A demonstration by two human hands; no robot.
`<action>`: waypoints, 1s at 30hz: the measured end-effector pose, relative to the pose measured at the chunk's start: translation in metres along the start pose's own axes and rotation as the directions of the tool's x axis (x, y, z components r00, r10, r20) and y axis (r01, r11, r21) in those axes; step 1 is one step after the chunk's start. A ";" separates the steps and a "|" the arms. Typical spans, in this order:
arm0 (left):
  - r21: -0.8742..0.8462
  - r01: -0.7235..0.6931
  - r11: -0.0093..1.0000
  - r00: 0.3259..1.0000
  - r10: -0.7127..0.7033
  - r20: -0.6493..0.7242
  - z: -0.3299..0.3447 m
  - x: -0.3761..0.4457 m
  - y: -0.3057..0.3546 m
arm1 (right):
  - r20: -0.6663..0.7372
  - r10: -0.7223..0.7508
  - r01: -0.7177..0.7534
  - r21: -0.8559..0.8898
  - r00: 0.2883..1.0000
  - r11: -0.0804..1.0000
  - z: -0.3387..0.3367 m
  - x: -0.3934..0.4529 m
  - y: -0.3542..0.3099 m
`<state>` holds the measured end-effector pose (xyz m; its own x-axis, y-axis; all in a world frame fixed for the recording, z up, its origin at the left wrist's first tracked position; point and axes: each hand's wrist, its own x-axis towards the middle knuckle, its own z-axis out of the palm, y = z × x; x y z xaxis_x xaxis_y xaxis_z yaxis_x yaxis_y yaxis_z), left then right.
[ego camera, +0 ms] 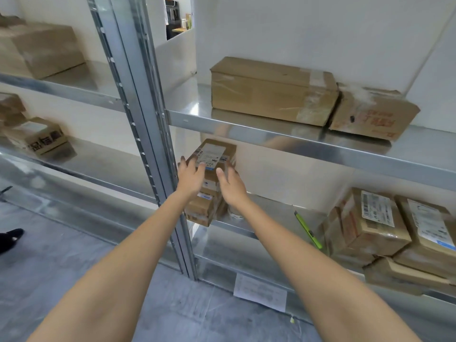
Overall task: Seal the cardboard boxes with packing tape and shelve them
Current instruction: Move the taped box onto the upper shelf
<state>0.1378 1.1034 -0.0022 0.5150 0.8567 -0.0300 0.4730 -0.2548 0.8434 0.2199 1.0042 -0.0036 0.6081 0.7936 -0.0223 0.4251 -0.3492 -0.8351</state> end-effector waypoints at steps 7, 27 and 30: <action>0.001 0.096 0.995 0.994 -0.096 0.056 0.000 0.017 -0.013 | 0.076 0.233 -0.245 0.352 0.969 0.903 0.011 0.021 -0.006; -0.415 0.081 0.906 0.977 0.010 0.213 0.097 -0.031 0.024 | -0.385 0.355 -0.088 0.562 0.852 0.822 -0.061 -0.027 0.081; -0.386 0.096 0.918 0.957 0.022 0.290 0.132 -0.049 0.030 | -0.397 0.398 -0.118 0.571 0.827 0.813 -0.079 -0.048 0.116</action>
<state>0.2208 0.9944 -0.0467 0.7105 0.6839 -0.1657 0.2075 0.0214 0.9780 0.2932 0.8860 -0.0559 0.9382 0.3195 -0.1332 -0.1089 -0.0927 -0.9897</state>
